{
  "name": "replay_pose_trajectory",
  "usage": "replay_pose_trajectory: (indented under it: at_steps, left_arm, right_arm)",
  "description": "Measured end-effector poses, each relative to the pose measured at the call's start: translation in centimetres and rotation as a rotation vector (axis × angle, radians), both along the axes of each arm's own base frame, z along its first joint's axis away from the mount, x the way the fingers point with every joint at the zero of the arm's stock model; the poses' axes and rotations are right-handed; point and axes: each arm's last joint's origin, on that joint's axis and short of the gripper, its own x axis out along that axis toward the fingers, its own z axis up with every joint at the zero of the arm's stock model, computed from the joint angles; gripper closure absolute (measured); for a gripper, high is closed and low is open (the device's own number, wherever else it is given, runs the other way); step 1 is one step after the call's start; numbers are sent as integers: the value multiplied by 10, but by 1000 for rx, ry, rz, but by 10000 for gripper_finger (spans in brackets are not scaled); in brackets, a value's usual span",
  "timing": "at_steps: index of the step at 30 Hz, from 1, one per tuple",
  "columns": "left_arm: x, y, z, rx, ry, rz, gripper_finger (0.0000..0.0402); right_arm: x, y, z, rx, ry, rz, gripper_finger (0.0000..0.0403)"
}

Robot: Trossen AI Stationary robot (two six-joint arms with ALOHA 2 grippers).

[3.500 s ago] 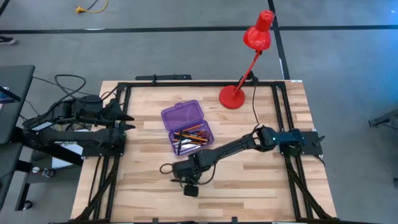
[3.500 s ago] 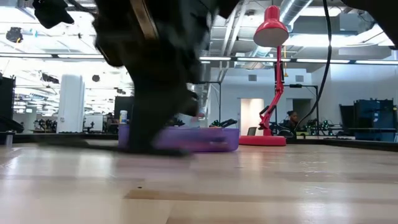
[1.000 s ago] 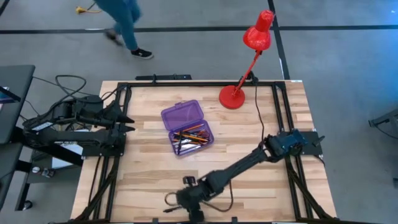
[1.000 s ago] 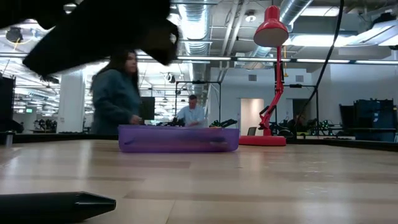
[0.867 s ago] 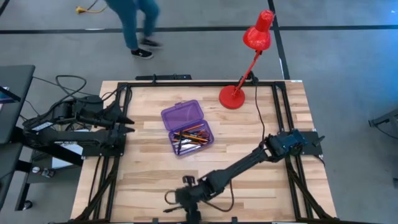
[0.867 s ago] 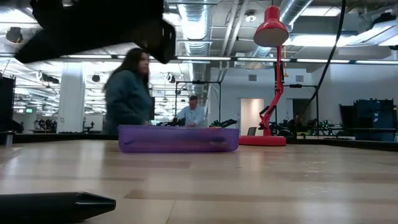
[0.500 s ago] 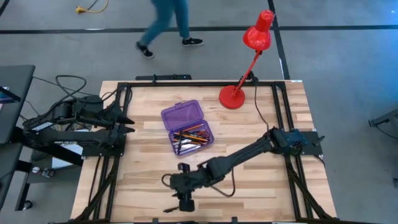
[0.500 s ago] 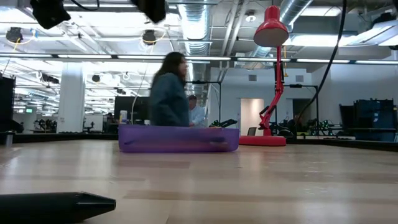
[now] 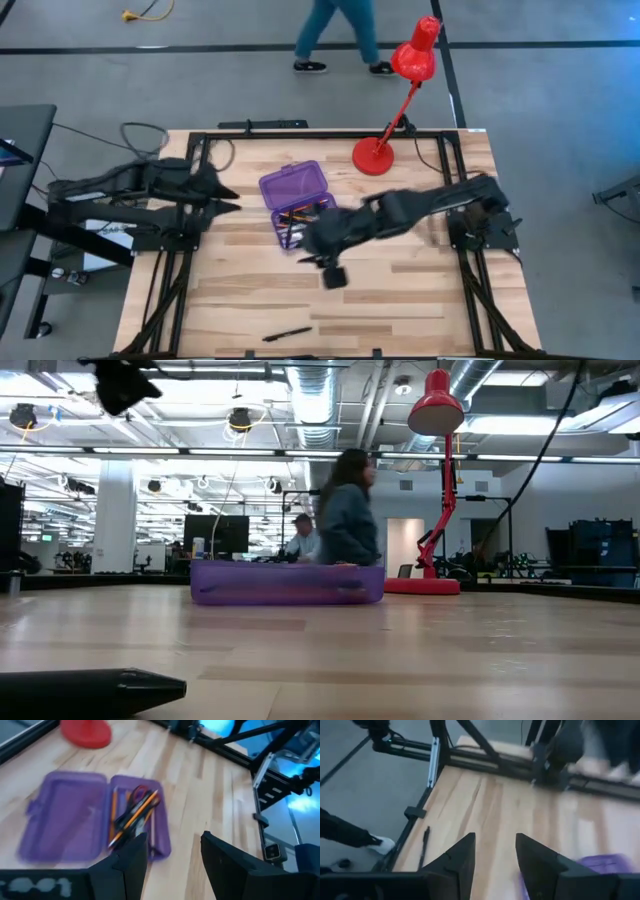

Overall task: Pick & place school supplies into a supply box
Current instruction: Put the black pen into the purple supply box

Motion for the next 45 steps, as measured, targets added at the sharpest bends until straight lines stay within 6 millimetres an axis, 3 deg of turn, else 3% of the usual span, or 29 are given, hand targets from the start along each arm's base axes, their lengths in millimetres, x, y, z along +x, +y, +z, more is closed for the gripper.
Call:
replay_pose_trajectory:
  at_steps: [6, 10, 16, 25, 33, 40, 45]
  left_arm:
    - [44, -20, -12, 57, -44, -49, 233]
    - [65, -41, -17, 78, -60, -68, 233]
    - [87, -83, -34, 51, -33, -92, 233]
    - [102, -159, -79, -24, 69, -112, 233]
    - [129, -210, -101, 7, 164, -170, 233]
    - [156, -253, -125, -3, 302, -377, 233]
    - [166, -270, -138, 49, 390, -377, 233]
  right_arm:
    - [-54, -29, 56, -48, -102, 17, 271]
    - [-88, -46, 82, -57, -154, 3, 270]
    - [-129, -61, 108, -48, -211, -15, 269]
    - [-176, -77, 136, -90, -348, -81, 269]
    - [-196, -90, 145, -90, -393, -131, 269]
    - [-197, -96, 142, -112, -354, -157, 270]
    - [-197, -101, 140, -118, -331, -175, 269]
